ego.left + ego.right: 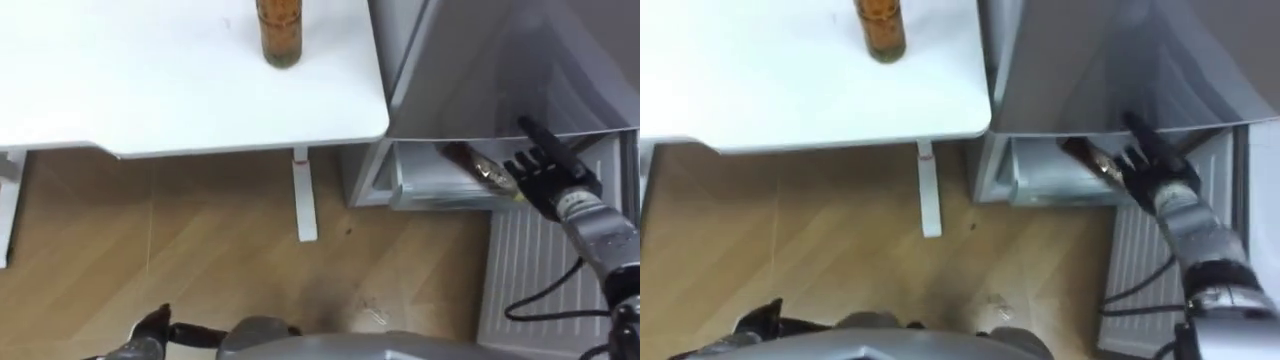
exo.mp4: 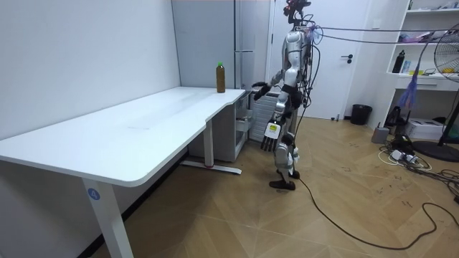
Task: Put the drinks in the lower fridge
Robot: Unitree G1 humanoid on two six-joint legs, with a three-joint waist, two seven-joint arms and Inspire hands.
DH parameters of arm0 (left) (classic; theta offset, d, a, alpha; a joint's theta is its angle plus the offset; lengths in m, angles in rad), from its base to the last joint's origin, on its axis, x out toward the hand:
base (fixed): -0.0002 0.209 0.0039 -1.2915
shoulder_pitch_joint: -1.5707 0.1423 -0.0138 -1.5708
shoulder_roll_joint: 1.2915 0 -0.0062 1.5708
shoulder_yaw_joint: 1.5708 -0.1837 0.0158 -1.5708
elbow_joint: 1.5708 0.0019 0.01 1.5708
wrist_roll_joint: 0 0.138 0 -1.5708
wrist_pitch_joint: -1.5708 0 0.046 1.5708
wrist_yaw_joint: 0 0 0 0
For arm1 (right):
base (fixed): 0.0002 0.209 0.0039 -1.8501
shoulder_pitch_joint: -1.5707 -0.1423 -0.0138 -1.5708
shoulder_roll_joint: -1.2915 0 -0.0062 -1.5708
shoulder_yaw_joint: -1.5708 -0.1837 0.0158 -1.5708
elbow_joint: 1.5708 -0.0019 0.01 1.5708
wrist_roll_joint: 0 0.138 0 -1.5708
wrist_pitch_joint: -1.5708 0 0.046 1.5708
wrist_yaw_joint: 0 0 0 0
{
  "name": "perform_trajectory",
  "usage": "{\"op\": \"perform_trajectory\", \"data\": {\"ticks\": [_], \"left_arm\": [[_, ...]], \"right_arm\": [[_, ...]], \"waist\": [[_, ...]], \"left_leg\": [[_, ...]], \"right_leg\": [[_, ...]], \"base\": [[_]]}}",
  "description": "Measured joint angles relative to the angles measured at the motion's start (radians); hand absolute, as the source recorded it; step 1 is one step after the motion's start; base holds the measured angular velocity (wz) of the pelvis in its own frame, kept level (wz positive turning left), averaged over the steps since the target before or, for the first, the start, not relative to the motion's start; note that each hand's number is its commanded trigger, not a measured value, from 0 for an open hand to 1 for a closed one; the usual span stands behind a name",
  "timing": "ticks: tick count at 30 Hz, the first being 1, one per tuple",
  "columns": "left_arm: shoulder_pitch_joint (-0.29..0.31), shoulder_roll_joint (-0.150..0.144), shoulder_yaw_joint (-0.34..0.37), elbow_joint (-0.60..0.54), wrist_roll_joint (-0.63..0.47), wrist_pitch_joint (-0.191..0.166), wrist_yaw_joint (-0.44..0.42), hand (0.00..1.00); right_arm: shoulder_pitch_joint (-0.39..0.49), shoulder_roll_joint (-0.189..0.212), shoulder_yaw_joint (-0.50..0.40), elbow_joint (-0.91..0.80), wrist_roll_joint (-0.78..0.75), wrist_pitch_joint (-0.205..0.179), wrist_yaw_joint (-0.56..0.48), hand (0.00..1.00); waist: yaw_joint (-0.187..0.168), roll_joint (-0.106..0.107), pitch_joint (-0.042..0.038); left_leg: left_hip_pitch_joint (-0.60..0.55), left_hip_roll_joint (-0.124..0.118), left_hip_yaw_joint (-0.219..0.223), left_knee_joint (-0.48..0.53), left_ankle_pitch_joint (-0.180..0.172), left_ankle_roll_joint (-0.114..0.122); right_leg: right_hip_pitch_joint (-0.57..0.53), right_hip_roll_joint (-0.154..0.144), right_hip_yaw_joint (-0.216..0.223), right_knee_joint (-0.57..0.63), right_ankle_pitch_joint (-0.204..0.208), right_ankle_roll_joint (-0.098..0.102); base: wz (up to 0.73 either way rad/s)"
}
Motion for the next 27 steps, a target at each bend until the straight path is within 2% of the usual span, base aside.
{"op": "perform_trajectory", "data": {"ticks": [2, 5, 6, 9, 14, 18, 20, 27], "left_arm": [[0.034, -0.018, 0.015, -0.01, 0.003, -0.006, 0.011, 0.0], [0.073, -0.031, 0.021, -0.037, 0.008, -0.006, 0.026, 0.0], [0.079, -0.031, 0.02, -0.039, 0.009, -0.006, 0.026, 0.0], [0.083, -0.038, 0.021, -0.039, 0.003, -0.005, 0.031, 0.0], [0.086, -0.061, 0.031, -0.039, 0.011, -0.006, 0.044, 0.0], [0.09, -0.063, 0.034, -0.039, 0.01, -0.008, 0.044, 0.0], [0.089, -0.064, 0.043, -0.039, 0.009, -0.012, 0.052, 0.0], [0.102, -0.07, 0.063, -0.048, 0.014, -0.029, 0.072, 0.0]], "right_arm": [[0.057, 0.036, 0.001, -0.002, -0.013, 0.0, -0.001, 0.0], [0.11, 0.067, 0.005, 0.001, -0.032, -0.002, 0.0, 0.0], [0.119, 0.073, 0.006, 0.004, -0.04, -0.003, 0.002, 0.0], [0.146, 0.094, 0.026, 0.019, -0.112, -0.004, 0.003, 0.0], [0.192, 0.128, 0.055, 0.056, -0.165, -0.013, 0.003, 0.0], [0.21, 0.138, 0.054, 0.098, -0.198, -0.026, 0.004, 0.0], [0.212, 0.143, 0.057, 0.146, -0.301, -0.039, 0.005, 0.0], [0.198, 0.151, 0.09, 0.287, -0.615, -0.038, 0.025, 0.0]], "waist": [[-0.013, 0.007, 0.0006], [-0.015, 0.015, 0.0059], [-0.017, 0.016, 0.0055], [-0.019, 0.023, 0.0134], [-0.021, 0.028, 0.0142], [-0.037, 0.034, 0.0184], [-0.04, 0.035, 0.0186], [-0.038, 0.031, 0.0201]], "left_leg": [[0.011, -0.003, -0.002, -0.007, 0.001, -0.001], [0.026, -0.005, 0.0, -0.01, 0.001, -0.001], [0.027, -0.005, -0.001, -0.01, 0.001, -0.001], [0.042, -0.005, -0.003, -0.011, 0.001, -0.001], [0.044, -0.008, -0.016, -0.011, 0.001, -0.001], [0.053, -0.012, -0.03, -0.011, 0.002, -0.002], [0.056, -0.013, -0.037, -0.012, 0.002, -0.002], [0.083, -0.015, -0.037, -0.032, 0.007, -0.005]], "right_leg": [[0.011, -0.001, -0.001, -0.003, 0.001, 0.001], [0.027, -0.001, -0.002, -0.017, 0.002, 0.002], [0.029, -0.001, -0.004, -0.017, 0.002, 0.002], [0.04, -0.002, -0.01, -0.017, 0.001, 0.002], [0.052, -0.004, -0.024, -0.017, 0.001, 0.002], [0.072, -0.003, -0.029, -0.032, 0.002, 0.002], [0.079, -0.003, -0.034, -0.034, 0.002, 0.002], [0.096, -0.004, -0.045, -0.036, 0.002, 0.002]], "base": [[0.0], [-0.01], [0.0], [0.0], [0.06], [0.11], [0.09], [0.0]]}}
